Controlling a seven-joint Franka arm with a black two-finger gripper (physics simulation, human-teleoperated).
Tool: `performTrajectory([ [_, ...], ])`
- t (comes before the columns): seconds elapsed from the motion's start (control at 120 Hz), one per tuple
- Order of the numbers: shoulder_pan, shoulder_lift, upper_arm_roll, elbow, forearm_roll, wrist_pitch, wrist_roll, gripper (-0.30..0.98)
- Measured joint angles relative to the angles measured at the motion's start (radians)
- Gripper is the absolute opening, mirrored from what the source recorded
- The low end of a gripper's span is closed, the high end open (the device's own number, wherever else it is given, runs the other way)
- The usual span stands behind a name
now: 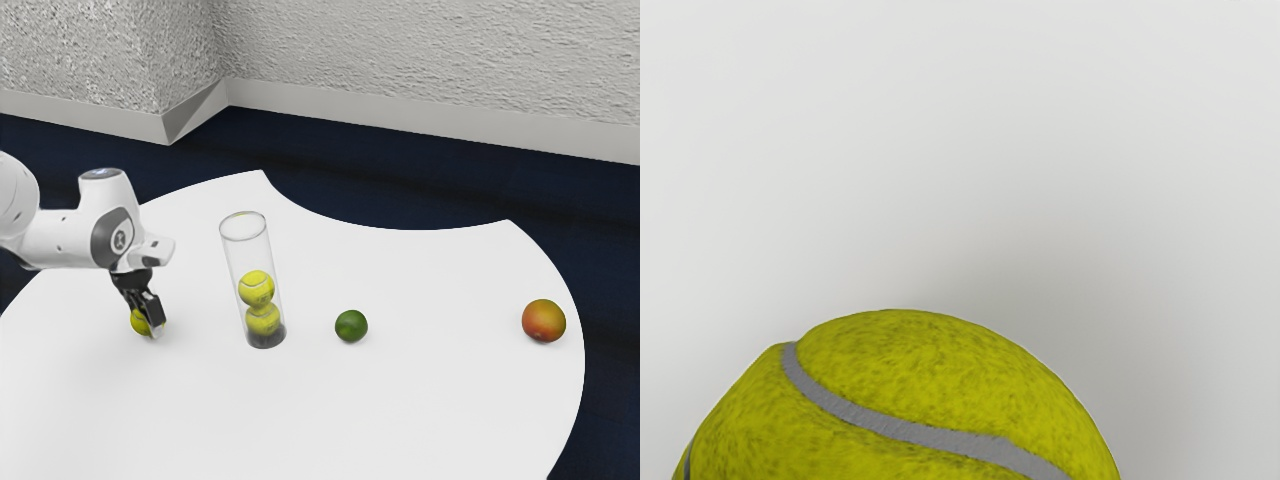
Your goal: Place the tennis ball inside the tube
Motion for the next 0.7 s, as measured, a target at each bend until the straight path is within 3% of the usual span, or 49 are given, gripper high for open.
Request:
performTrajectory([
  [0.142,0.010,0.004,0.001,0.003,-0.007,0.003,0.012,0.66],
  [0.342,0.011,0.005,-0.001,0.005,-0.006,0.008,0.019,0.32],
  [0.442,0.011,0.002,-0.002,0.006,0.002,0.011,0.014,0.28],
  [0.7,0.011,-0.151,-0.053,0.004,0.020,-0.026,-0.005,0.11],
])
